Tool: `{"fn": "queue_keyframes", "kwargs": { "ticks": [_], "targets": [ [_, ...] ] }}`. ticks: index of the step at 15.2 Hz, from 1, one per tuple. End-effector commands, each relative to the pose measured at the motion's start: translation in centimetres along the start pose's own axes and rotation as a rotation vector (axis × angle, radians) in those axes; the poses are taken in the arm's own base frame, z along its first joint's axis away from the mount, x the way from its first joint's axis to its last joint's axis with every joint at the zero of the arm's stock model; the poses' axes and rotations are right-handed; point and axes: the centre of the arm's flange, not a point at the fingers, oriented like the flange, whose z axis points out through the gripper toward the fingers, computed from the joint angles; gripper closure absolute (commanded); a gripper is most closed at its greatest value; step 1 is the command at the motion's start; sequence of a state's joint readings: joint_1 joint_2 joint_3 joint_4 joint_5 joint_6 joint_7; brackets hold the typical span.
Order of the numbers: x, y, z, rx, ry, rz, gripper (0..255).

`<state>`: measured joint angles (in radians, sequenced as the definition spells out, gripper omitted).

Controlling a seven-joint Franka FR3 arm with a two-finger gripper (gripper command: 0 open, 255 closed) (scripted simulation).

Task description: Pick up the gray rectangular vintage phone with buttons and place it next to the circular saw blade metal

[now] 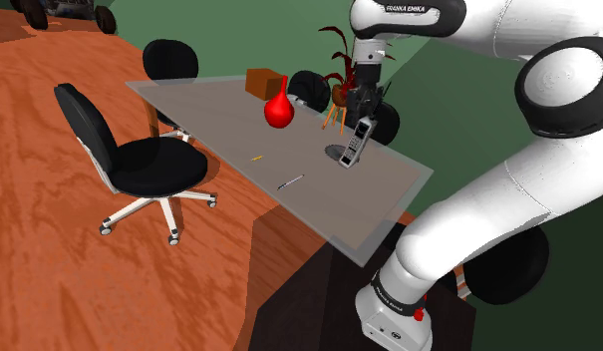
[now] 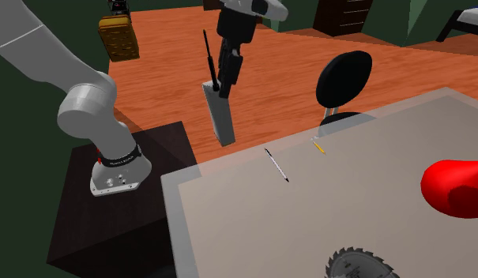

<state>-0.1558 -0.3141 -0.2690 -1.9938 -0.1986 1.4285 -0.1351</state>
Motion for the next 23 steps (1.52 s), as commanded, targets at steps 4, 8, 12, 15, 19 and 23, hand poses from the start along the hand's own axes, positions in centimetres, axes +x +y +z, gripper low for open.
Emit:
{"fn": "queue_keyframes", "kwargs": {
  "ticks": [4,8,12,15,19,23],
  "targets": [
    [-0.8,0.2,-2.6,0.000,0.000,0.000,255],
    [-1.4,0.4,-4.6,0.000,0.000,0.000,255],
    [-1.9,0.5,-6.6,0.000,0.000,0.000,255],
    [-2.4,0.6,-8.2,0.000,0.000,0.000,255],
    [-2.9,0.8,-10.2,0.000,0.000,0.000,255],
    [-3.5,1.0,-12.2,0.000,0.000,0.000,255]
  ]
}}
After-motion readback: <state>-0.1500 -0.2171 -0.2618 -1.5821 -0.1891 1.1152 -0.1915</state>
